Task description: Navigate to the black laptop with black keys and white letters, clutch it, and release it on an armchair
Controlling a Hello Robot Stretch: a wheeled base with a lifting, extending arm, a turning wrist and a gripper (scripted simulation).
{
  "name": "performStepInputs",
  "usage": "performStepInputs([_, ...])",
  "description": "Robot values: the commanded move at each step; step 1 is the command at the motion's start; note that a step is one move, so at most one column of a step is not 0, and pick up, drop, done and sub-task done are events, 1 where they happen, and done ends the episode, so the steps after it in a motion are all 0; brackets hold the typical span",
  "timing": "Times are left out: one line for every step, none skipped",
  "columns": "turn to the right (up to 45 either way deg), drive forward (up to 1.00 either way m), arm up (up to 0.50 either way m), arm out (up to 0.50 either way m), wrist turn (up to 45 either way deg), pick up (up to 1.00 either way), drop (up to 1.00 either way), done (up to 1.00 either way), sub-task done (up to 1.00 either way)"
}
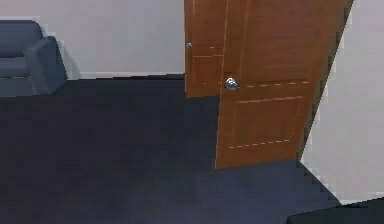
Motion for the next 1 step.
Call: performStepInputs([0.0,0.0,-0.36,0.0,0.0,0.0,0.0,0.0,0.0])
